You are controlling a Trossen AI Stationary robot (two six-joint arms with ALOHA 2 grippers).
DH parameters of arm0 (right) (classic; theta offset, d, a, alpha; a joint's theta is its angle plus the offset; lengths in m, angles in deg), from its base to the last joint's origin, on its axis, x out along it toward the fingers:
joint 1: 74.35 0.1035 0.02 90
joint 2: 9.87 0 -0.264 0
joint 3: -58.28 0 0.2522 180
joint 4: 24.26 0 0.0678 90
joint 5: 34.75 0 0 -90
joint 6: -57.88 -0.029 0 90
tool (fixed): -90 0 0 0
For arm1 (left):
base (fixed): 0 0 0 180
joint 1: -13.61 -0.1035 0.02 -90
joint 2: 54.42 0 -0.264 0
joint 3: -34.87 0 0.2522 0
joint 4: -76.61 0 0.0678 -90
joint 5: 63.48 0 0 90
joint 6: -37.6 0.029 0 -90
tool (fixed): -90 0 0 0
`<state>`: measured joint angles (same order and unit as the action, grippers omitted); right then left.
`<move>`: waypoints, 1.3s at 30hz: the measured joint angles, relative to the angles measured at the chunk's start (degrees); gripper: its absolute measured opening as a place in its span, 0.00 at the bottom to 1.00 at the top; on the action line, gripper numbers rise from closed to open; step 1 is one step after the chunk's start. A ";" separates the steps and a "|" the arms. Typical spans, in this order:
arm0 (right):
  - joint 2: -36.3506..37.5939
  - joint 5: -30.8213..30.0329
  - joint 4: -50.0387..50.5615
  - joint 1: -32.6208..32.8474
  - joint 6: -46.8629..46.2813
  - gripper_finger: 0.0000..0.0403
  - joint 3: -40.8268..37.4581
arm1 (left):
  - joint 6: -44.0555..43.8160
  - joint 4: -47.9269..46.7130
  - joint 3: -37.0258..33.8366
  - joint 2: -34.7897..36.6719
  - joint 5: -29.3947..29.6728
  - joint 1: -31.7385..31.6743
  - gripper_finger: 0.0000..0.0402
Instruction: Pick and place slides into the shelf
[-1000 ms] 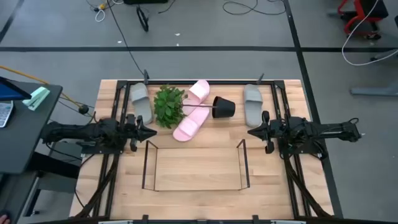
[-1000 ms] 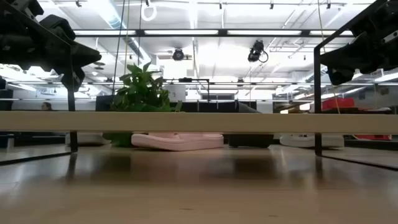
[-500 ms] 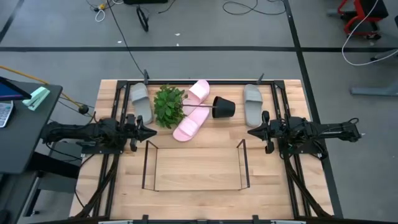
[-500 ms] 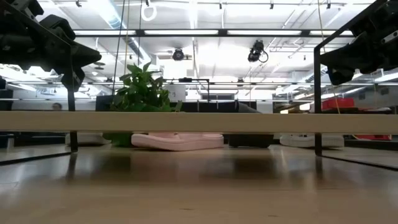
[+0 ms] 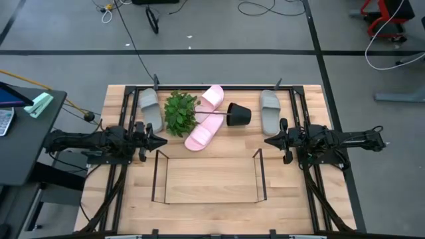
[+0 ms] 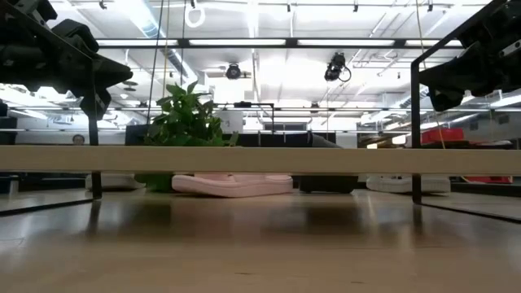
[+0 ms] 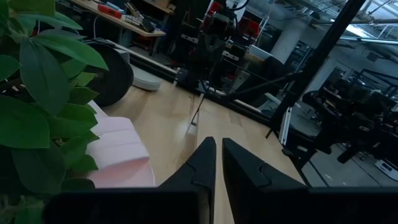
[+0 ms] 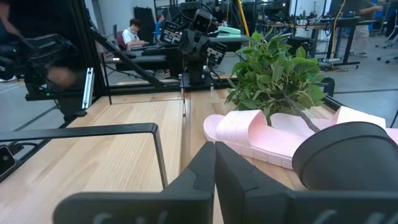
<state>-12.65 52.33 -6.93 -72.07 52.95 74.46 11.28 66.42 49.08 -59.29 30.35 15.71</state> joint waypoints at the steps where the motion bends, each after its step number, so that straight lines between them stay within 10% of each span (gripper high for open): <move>1: -0.02 -0.02 0.02 -0.02 0.00 0.04 0.00 | 0.00 0.00 0.00 0.00 -0.01 0.00 0.07; 39: -0.01 -0.01 0.00 0.00 0.00 0.04 -0.01 | -0.02 0.00 0.02 0.00 -0.01 -0.01 0.10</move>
<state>-12.66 52.32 -6.93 -72.07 52.95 74.45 11.26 66.43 49.11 -59.29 30.34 15.70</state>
